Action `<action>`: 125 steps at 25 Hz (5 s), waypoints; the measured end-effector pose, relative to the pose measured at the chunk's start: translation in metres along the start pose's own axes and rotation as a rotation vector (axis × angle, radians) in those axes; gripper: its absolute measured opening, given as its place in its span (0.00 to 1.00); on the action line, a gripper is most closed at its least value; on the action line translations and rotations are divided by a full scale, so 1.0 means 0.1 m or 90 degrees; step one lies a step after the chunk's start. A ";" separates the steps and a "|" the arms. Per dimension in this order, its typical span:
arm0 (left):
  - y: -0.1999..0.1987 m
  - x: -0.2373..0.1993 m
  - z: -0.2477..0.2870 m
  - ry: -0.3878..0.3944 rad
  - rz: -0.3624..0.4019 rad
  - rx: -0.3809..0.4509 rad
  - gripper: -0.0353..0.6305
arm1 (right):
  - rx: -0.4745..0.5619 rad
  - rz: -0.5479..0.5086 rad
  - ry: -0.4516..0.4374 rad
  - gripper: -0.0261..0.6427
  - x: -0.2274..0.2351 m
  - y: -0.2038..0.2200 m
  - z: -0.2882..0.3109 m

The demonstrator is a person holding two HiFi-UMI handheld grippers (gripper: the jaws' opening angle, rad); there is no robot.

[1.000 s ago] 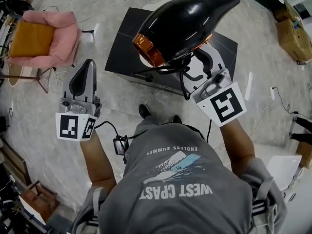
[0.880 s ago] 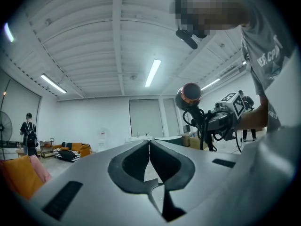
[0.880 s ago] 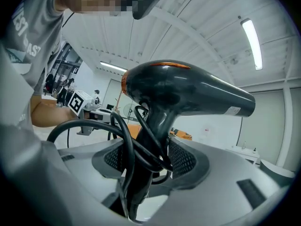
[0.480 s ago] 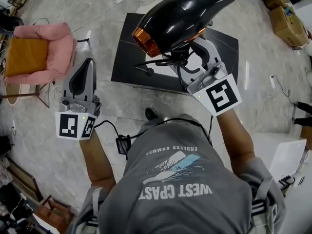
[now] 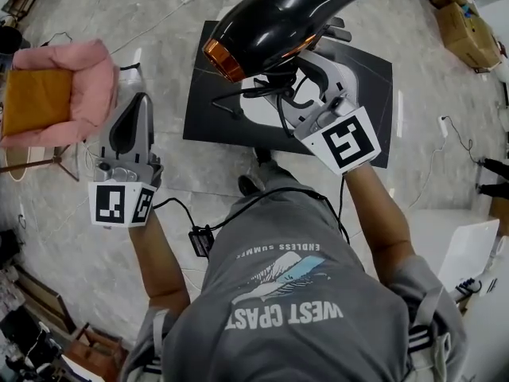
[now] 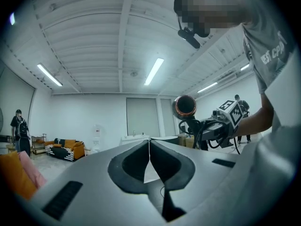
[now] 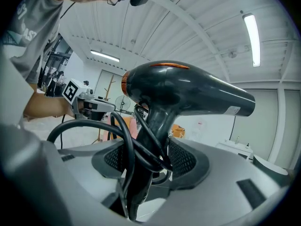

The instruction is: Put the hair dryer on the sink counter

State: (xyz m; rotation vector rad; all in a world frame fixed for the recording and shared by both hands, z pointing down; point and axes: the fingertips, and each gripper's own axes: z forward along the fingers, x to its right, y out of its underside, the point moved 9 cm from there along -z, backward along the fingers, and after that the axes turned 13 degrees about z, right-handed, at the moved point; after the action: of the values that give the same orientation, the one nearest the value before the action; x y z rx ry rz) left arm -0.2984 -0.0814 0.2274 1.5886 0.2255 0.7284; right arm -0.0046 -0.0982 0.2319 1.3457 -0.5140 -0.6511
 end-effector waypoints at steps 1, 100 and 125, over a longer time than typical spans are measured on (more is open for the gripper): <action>0.03 -0.01 0.04 -0.001 -0.001 -0.003 0.08 | -0.005 -0.002 -0.002 0.43 0.03 0.04 0.05; 2.05 -0.40 1.44 -0.024 -0.134 -0.227 0.08 | -0.531 0.241 -0.076 0.50 1.24 3.01 2.73; 1.13 -0.59 0.60 -0.086 -0.055 -0.175 0.08 | -0.366 0.183 -0.056 0.35 1.20 1.51 2.10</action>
State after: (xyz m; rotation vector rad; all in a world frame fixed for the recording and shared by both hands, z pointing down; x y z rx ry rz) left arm -0.3405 -0.1820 0.3171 1.3506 0.0894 0.5575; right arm -0.0409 -0.3166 0.4116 0.6898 -0.5278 -0.5634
